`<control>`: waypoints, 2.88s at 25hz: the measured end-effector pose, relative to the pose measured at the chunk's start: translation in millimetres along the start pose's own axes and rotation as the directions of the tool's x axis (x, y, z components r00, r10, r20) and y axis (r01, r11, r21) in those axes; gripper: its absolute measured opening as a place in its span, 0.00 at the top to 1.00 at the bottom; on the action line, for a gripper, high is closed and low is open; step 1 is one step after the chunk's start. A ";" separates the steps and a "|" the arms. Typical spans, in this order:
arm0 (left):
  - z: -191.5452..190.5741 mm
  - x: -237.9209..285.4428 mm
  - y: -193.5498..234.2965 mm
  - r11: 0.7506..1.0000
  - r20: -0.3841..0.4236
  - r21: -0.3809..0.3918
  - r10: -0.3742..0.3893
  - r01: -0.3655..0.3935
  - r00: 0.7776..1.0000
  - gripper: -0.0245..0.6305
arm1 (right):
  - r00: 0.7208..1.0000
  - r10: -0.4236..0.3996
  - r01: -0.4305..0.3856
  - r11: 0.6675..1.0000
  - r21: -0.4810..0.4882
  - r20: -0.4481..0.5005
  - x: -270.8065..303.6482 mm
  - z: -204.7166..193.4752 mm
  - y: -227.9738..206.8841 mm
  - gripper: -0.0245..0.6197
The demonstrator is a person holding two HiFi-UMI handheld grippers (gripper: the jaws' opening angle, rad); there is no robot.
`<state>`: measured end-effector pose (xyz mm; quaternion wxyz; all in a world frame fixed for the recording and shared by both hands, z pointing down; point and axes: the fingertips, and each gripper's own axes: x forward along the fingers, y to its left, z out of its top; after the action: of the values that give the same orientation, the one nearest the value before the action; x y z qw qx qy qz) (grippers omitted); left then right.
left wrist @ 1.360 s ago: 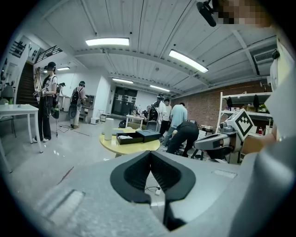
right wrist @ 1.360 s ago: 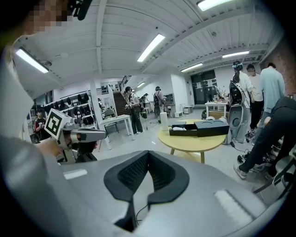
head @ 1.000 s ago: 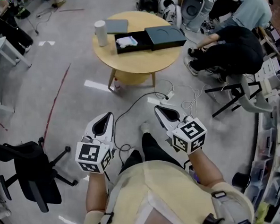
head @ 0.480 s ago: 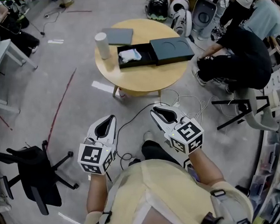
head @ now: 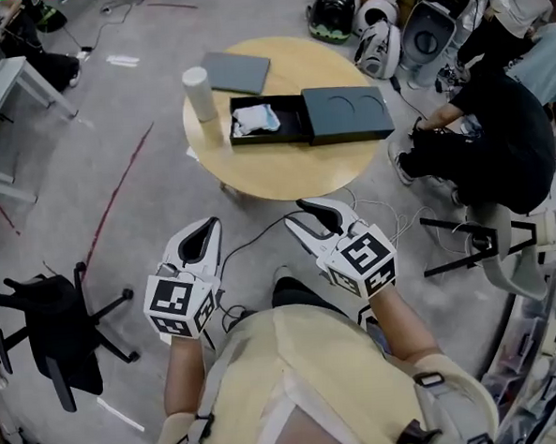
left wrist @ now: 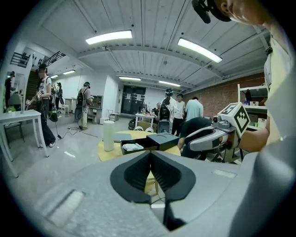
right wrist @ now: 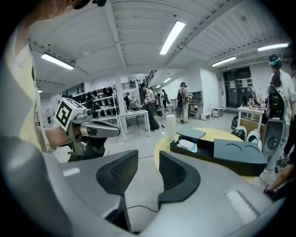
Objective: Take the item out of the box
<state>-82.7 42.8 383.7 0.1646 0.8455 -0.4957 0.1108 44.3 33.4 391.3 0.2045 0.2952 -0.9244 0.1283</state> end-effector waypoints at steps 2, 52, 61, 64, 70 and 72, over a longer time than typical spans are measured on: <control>3.8 10.7 2.7 1.000 0.005 -0.004 0.016 -0.016 1.000 0.96 | 1.000 0.018 -0.018 0.999 -0.027 -0.010 3.7 1.8 -10.2 0.71; 11.7 194.4 149.5 0.990 -0.075 -0.133 -0.058 0.048 0.996 0.96 | 0.815 0.055 -0.344 0.848 -0.403 -0.577 222.5 -8.8 -178.0 0.67; 6.1 203.1 166.5 0.987 -0.089 -0.157 -0.058 0.044 0.994 0.96 | 0.700 0.107 -0.500 0.779 -0.378 -0.706 238.0 -34.6 -174.9 0.66; 4.1 205.6 172.5 0.986 -0.098 -0.163 -0.058 0.042 0.993 0.96 | 0.679 0.112 -0.521 0.770 -0.368 -0.726 245.5 -39.5 -175.5 0.66; 2.7 212.6 175.9 0.985 -0.105 -0.165 -0.073 0.055 0.992 0.96 | 0.642 0.094 -0.548 0.750 -0.370 -0.760 252.7 -53.8 -176.9 0.67; 4.4 215.0 175.2 0.984 -0.105 -0.164 -0.083 0.065 0.991 0.96 | 0.638 0.091 -0.548 0.751 -0.368 -0.765 253.8 -56.0 -176.8 0.68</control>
<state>-131.7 -210.9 484.5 0.2633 0.8400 -0.4613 0.1112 -21.5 -211.9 576.5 0.5923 -0.0311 -0.8049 -0.0162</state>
